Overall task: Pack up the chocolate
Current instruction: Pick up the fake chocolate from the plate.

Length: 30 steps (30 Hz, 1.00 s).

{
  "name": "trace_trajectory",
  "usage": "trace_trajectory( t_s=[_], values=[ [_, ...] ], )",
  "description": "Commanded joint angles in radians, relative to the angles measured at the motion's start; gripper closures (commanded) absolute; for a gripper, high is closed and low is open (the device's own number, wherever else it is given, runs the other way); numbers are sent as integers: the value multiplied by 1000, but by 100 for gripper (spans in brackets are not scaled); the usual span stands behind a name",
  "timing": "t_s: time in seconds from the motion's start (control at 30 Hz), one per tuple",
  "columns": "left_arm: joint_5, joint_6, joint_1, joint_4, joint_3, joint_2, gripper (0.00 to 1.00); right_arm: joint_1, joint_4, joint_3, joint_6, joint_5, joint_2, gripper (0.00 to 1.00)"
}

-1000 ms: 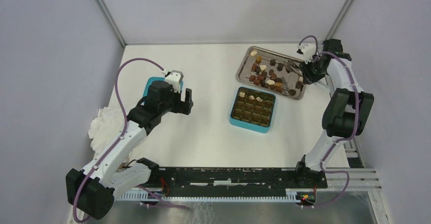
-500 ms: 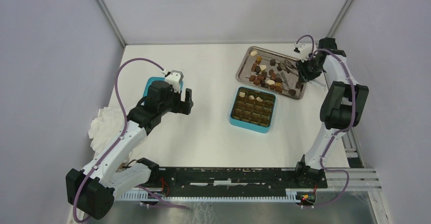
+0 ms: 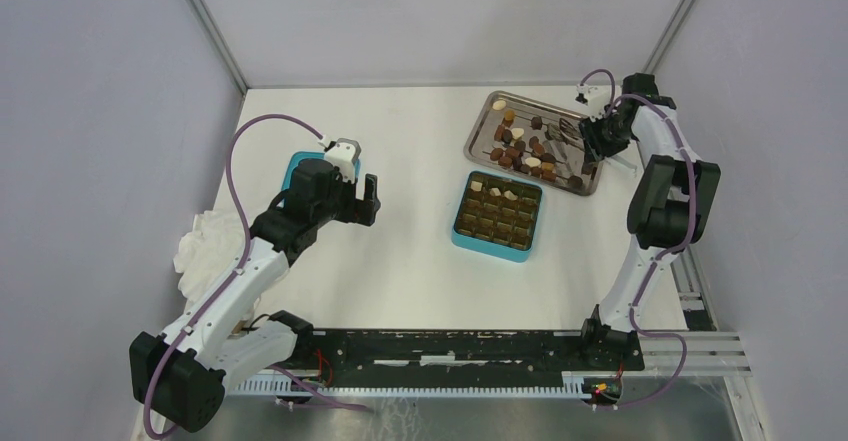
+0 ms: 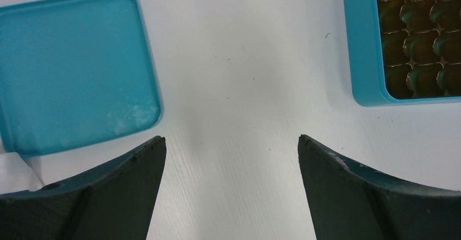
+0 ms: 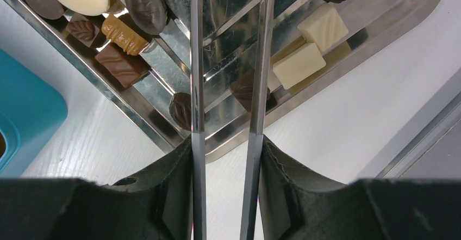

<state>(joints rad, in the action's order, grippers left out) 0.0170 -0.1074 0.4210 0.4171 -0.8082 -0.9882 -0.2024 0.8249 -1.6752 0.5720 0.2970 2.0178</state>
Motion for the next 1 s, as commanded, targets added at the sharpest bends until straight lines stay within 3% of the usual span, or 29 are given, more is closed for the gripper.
trace_trajectory(
  t_s=[0.0,0.43,0.53,0.8,0.97],
  values=[
    [-7,57,-5,-23,0,9,4,10,-16,-60,-21,-19,16,55],
    [-5,57,-5,-23,1,7,4,32,-2,-130,-32,-49,76,59],
    [-3,57,-4,-23,1,6,4,32,-1,-136,-32,-49,83,64],
    [-2,57,-4,-23,2,5,4,32,-12,-108,-26,-40,52,92],
    [-2,57,-4,-23,1,5,4,28,-44,-48,-23,-28,-26,99]
  ],
)
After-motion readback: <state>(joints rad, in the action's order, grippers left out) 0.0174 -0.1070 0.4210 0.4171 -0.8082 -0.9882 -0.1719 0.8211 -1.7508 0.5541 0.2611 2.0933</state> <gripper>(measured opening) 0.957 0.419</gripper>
